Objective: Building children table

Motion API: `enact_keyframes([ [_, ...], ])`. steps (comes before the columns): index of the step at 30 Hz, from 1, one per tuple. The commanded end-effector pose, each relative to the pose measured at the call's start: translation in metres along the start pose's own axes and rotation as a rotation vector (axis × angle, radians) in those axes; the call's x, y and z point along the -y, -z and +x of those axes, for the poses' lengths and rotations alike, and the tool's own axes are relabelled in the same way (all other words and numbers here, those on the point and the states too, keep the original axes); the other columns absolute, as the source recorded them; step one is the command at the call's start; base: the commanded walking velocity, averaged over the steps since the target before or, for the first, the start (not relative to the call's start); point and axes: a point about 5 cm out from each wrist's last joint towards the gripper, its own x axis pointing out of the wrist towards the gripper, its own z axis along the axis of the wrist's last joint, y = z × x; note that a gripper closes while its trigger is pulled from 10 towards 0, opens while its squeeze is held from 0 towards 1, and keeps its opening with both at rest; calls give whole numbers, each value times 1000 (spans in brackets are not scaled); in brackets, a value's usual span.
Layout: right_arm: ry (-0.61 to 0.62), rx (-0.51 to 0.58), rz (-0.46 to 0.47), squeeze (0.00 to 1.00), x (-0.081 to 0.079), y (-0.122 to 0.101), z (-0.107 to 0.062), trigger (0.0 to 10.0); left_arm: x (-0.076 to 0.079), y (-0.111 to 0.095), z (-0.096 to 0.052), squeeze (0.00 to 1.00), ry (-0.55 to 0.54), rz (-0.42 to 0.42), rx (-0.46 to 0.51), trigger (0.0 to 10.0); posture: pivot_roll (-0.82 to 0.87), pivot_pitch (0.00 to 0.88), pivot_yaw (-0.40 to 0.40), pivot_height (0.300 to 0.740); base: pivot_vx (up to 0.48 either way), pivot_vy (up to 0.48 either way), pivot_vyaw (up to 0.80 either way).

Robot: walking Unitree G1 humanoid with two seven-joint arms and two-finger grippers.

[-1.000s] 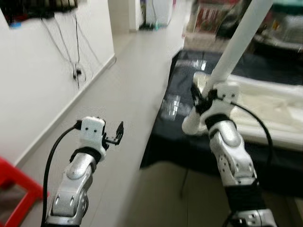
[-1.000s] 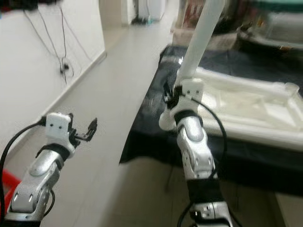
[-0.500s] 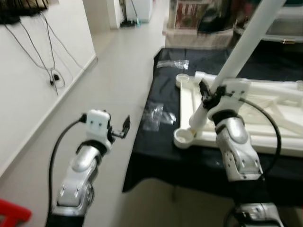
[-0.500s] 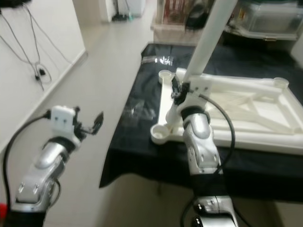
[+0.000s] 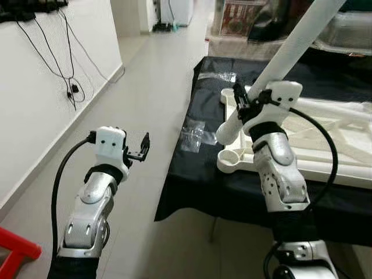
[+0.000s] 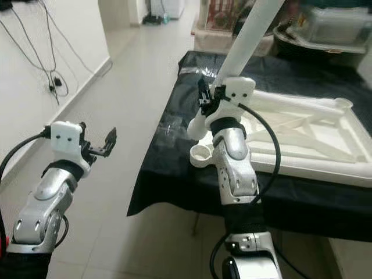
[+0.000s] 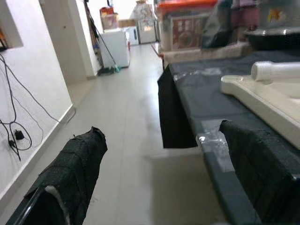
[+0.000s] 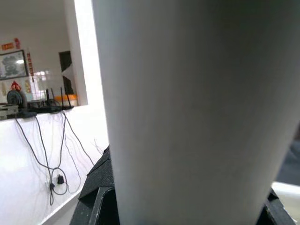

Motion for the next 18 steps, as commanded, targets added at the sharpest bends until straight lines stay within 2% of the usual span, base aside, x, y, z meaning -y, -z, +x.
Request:
enact_keyframes([
  [1, -29, 28, -2, 0, -8, -5, 2, 10000, -2, 0, -2, 0, -19, 14, -4, 10000, 85, 101, -29, 740, 0, 0, 800],
  [4, -34, 21, 8, 0, -11, -3, 2, 10000, -2, 0, -3, 0, -24, 14, -8, 10000, 87, 99, -29, 740, 0, 0, 800],
  [7, -39, 13, 21, 0, -12, -2, 1, 10000, -3, 1, -3, 0, -31, 21, -12, 10000, 84, 97, -27, 740, 0, 0, 135],
  [14, -37, 3, 29, 0, -12, 1, 0, 10000, -7, 6, -3, 0, -45, 14, -28, 10000, 82, 93, -27, 740, 377, 0, 0],
  [18, -34, -4, 29, 0, -11, 2, -1, 10000, -7, 8, -3, 0, -40, 7, -33, 10000, 80, 90, -27, 740, 390, -277, 0],
])
